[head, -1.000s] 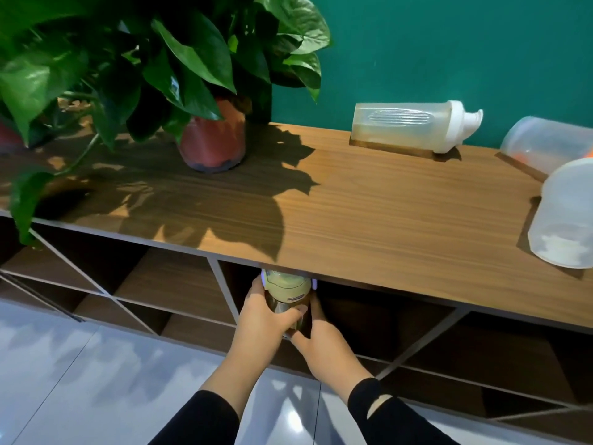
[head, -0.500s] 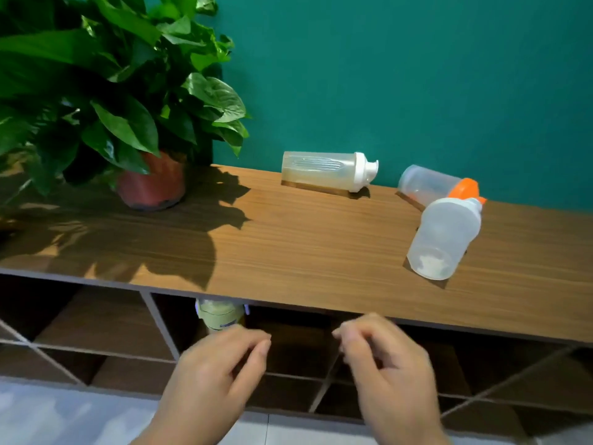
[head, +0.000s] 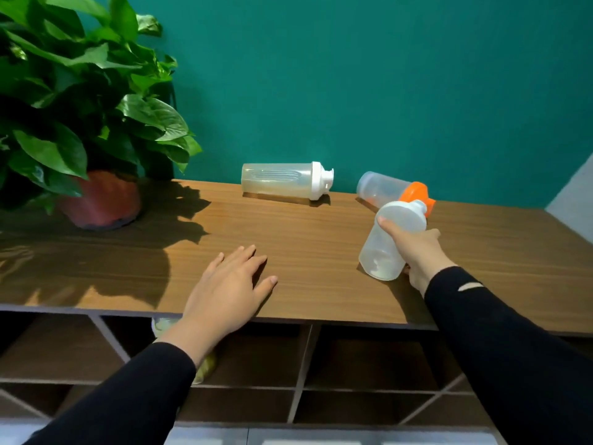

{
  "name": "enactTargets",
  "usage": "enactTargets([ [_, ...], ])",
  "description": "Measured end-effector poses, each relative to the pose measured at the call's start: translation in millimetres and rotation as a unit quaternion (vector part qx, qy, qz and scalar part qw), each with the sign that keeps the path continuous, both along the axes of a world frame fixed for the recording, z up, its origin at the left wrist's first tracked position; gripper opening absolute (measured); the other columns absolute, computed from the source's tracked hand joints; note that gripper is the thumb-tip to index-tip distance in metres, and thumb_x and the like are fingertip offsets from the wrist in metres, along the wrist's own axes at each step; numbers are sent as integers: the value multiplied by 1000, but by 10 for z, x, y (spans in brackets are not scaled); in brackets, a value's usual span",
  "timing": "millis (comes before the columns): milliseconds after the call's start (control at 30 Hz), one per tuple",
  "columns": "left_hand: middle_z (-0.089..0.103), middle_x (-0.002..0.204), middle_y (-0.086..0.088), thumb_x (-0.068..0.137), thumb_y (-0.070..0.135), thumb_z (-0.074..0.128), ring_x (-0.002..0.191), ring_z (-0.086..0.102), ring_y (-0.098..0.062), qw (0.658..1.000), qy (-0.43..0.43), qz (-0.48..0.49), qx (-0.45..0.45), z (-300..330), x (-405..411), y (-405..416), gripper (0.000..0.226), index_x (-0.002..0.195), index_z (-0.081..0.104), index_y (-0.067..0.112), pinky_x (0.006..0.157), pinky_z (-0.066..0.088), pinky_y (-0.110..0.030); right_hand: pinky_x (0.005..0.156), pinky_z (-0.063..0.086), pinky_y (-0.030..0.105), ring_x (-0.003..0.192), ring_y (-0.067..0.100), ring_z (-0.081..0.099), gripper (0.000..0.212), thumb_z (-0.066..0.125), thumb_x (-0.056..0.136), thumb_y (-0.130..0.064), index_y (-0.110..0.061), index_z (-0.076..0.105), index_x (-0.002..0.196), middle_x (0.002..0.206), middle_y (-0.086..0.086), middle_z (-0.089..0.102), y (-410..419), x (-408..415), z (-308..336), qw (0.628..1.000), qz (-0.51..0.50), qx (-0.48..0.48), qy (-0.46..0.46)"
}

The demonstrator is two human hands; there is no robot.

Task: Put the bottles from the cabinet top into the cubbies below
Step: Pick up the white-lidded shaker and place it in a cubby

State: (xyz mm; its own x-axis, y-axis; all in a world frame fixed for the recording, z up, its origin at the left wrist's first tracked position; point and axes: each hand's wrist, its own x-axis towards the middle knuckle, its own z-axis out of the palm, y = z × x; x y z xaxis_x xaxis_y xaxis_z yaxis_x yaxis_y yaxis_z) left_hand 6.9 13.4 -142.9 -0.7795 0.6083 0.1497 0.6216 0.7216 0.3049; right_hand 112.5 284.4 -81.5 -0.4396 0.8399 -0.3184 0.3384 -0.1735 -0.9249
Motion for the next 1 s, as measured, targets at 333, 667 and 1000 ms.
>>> enactTargets([
  [333,67,123,17,91,47,61,114,60,3,926,-208,-29,314,406,836,-310,49,137,56,33,99,53,-31,100,47,41,126,9,56,109,86,70,-10,-43,20,150,139,-14,55,-1210,930,-178,938,191,141,254],
  [667,56,129,30,52,39,96,117,54,13,847,-451,9,280,-559,1317,-890,100,133,38,53,95,48,-14,89,48,20,125,7,37,102,82,57,-26,-58,18,129,132,-21,31,-2126,1087,-1173,929,366,26,-35],
  [1000,65,118,15,70,30,86,109,64,1,892,-397,58,207,-1306,556,-646,62,110,41,47,96,56,-29,93,50,23,107,-8,60,63,76,81,-16,-44,41,125,124,-16,61,-2057,342,-1789,936,349,-51,5],
])
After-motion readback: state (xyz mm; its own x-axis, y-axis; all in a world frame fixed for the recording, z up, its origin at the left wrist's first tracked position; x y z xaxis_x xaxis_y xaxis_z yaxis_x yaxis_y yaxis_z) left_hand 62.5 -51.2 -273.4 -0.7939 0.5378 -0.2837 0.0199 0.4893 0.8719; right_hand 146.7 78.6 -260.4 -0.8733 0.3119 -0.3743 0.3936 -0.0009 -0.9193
